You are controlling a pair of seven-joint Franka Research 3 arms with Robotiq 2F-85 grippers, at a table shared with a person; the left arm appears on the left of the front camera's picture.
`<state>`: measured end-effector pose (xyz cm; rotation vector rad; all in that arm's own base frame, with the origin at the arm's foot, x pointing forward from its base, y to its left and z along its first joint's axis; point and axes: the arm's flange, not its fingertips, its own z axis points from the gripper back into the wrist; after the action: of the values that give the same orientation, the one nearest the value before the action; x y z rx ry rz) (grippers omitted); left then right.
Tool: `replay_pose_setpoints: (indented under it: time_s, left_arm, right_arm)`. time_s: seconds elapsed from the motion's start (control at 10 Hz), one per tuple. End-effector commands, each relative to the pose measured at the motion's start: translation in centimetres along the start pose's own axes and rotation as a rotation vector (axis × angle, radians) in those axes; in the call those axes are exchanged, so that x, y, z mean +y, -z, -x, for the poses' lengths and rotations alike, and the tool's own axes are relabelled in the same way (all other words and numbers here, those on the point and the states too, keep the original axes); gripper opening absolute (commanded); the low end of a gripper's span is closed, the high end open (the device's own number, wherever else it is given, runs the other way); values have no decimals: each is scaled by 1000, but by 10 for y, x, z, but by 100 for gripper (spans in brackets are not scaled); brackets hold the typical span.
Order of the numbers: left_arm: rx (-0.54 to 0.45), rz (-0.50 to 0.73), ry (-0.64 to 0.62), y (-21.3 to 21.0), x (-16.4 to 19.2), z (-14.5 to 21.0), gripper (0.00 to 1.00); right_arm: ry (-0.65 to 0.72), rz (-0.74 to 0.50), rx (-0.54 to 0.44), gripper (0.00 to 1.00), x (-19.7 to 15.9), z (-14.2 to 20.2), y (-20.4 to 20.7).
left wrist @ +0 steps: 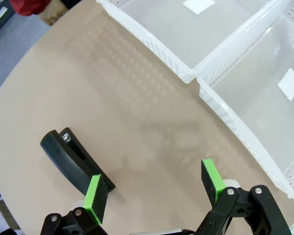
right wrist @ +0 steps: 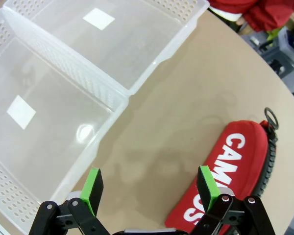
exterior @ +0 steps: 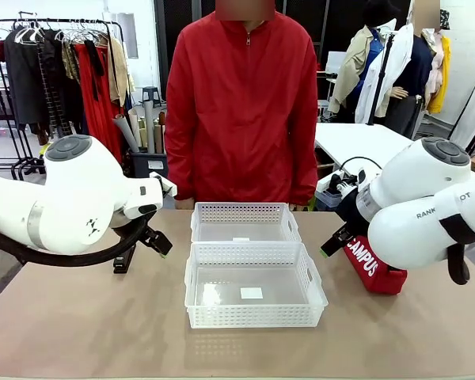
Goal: Distribute items into two baskets.
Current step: Pick up the Pencil pouch that the person points to.
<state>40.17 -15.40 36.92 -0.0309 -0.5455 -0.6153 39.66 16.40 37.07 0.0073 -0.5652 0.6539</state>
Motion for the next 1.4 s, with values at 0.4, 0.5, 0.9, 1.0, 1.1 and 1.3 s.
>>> replay_pose_setpoints:
  time_s: [0.4,0.5,0.9,1.0,1.1,1.3]
  left_arm:
    - [-30,134,51,-46,6,25,100]
    - [-34,96,52,-24,-7,-8,100]
    - [-34,96,52,-24,-7,-8,100]
    - [-34,96,52,-24,-7,-8,100]
    - [-34,96,52,-24,-7,-8,100]
    - [-34,96,52,-24,-7,-8,100]
  right_arm:
    - [39,203,111,100,32,-2,-23]
    - [12,166,63,100,5,-3,-21]
    - [12,166,63,100,5,-3,-21]
    - [12,166,63,100,5,-3,-21]
    - [12,166,63,100,5,-3,-21]
    - [12,166,63,100,5,-3,-21]
